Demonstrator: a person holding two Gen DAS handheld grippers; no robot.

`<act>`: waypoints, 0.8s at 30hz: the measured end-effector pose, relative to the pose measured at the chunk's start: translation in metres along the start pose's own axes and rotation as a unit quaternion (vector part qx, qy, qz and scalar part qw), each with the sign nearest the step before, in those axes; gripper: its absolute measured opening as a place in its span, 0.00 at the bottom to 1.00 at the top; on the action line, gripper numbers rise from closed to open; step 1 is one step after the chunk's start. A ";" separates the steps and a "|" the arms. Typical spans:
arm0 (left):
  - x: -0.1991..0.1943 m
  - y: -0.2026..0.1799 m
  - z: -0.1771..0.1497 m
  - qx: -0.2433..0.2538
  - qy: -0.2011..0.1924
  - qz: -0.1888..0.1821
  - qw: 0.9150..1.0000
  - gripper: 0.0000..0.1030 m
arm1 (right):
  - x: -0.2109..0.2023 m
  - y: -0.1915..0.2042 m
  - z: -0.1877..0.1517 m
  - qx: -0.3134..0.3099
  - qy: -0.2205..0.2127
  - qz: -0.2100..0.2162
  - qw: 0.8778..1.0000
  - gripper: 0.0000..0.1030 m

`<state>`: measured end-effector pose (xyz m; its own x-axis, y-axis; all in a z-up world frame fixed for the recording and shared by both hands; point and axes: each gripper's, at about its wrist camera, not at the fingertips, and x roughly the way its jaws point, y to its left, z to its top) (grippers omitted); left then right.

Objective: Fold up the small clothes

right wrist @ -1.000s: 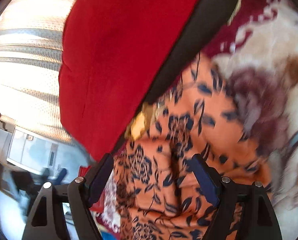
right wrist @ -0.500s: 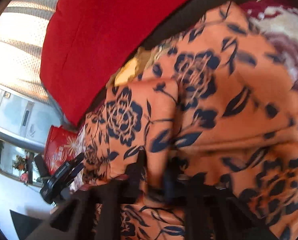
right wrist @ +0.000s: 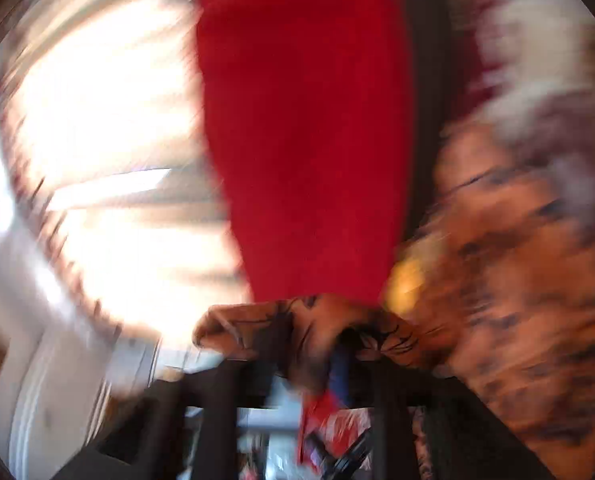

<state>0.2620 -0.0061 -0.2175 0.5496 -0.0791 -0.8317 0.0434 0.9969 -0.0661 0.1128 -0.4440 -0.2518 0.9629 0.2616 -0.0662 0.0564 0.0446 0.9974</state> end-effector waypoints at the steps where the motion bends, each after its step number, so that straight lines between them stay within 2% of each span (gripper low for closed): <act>1: 0.000 -0.002 0.000 0.002 -0.002 0.002 1.000 0.67 | -0.008 -0.015 0.005 0.044 -0.011 0.003 0.999 0.93; 2: 0.001 -0.003 0.001 0.002 -0.003 0.004 1.000 0.67 | -0.012 -0.022 0.006 0.065 -0.017 0.016 0.998 1.00; 3: 0.001 -0.003 0.002 0.000 -0.004 0.005 1.000 0.67 | -0.013 -0.024 0.005 0.070 -0.015 0.025 0.997 1.00; 5: -0.003 -0.005 0.004 -0.008 -0.013 0.003 1.000 0.67 | -0.013 -0.009 0.005 0.012 -0.011 -0.022 1.000 1.00; 8: -0.015 -0.011 0.006 0.003 -0.047 -0.015 0.999 0.67 | -0.012 0.019 0.000 -0.087 -0.028 -0.079 0.993 0.99; 11: -0.021 -0.024 0.005 0.036 -0.067 -0.012 0.997 0.67 | -0.015 0.036 -0.004 -0.143 -0.060 -0.116 0.981 0.98; 13: -0.017 -0.032 0.002 0.049 -0.061 -0.013 0.997 0.67 | -0.013 0.042 0.008 -0.158 -0.059 -0.141 0.976 0.96; 16: -0.010 -0.039 0.000 0.055 -0.045 -0.015 0.997 0.67 | -0.007 0.035 0.027 -0.148 -0.028 -0.165 0.975 0.76; 17: -0.008 -0.041 -0.001 0.053 -0.041 -0.019 0.998 0.67 | -0.006 0.036 0.030 -0.152 -0.018 -0.182 0.971 0.66; 18: -0.007 -0.044 -0.002 0.052 -0.039 -0.025 0.998 0.67 | 0.000 0.039 0.032 -0.167 -0.010 -0.206 0.964 0.64; 20: -0.005 -0.049 0.001 0.051 -0.033 -0.034 0.998 0.67 | 0.019 0.056 0.027 -0.227 0.001 -0.261 0.938 0.64; 24: 0.000 -0.059 -0.002 0.051 -0.010 -0.054 0.997 0.67 | 0.062 0.087 0.029 -0.304 0.032 -0.346 0.887 0.64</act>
<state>0.2574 -0.0650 -0.2150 0.5536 -0.1862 -0.8117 0.1873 0.9775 -0.0965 0.1853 -0.4517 -0.1682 0.7346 0.0222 -0.6781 0.4572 0.7222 0.5190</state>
